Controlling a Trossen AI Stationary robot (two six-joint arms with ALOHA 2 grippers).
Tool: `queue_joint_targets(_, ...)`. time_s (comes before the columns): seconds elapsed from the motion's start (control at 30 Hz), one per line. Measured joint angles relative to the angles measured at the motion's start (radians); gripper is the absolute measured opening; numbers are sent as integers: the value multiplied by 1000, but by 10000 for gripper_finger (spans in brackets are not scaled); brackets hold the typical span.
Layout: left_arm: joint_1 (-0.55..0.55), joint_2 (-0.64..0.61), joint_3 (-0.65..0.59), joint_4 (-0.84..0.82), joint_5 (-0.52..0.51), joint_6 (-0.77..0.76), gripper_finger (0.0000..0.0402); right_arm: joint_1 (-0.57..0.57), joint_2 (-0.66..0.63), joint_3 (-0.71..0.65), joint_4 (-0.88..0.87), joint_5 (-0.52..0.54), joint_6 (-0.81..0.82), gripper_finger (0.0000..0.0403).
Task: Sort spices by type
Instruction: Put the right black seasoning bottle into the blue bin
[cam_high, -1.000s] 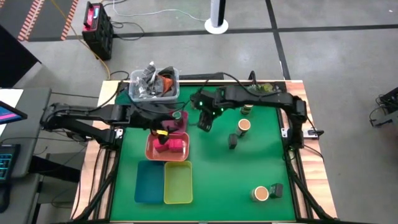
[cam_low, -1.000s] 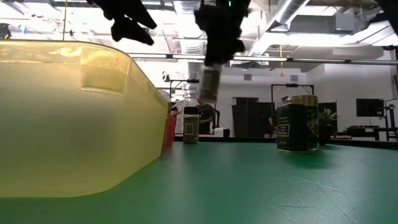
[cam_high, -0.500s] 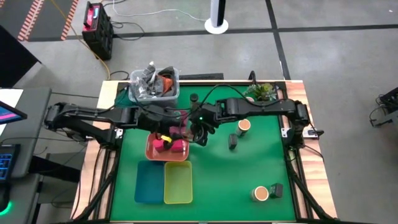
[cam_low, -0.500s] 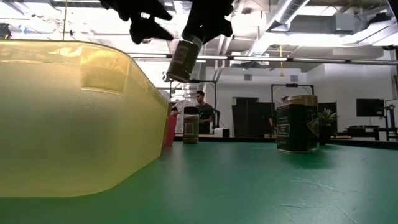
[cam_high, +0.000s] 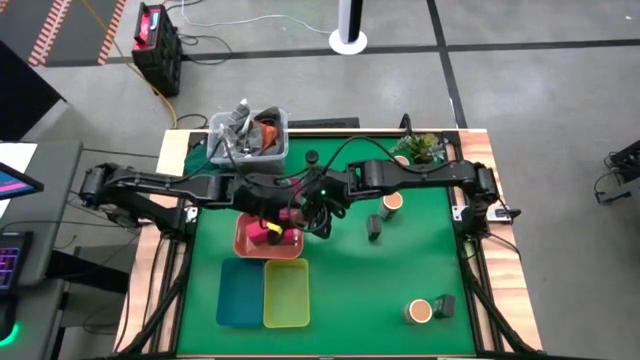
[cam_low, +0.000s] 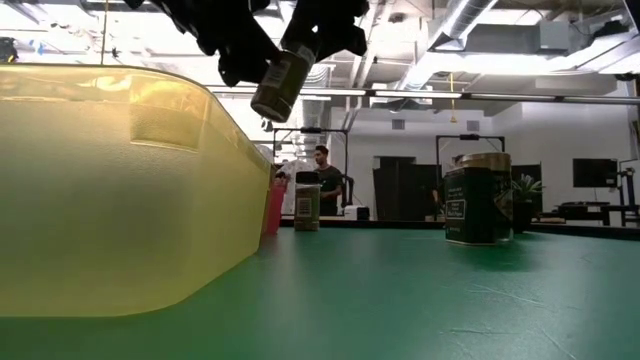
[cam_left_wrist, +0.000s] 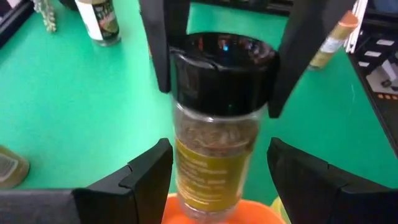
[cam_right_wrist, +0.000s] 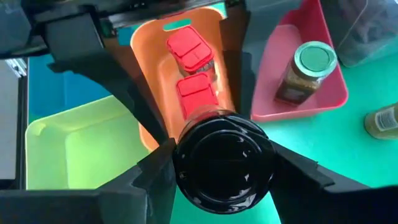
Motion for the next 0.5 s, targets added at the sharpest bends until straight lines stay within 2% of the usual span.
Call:
queue_joint_targets(0.37,13,0,0,-17,-5,-5,249,4,0,0,50,-20,-3,234)
queue_joint_targets(0.5,13,0,0,-18,-5,-5,231,4,0,0,52,-21,-3,237)
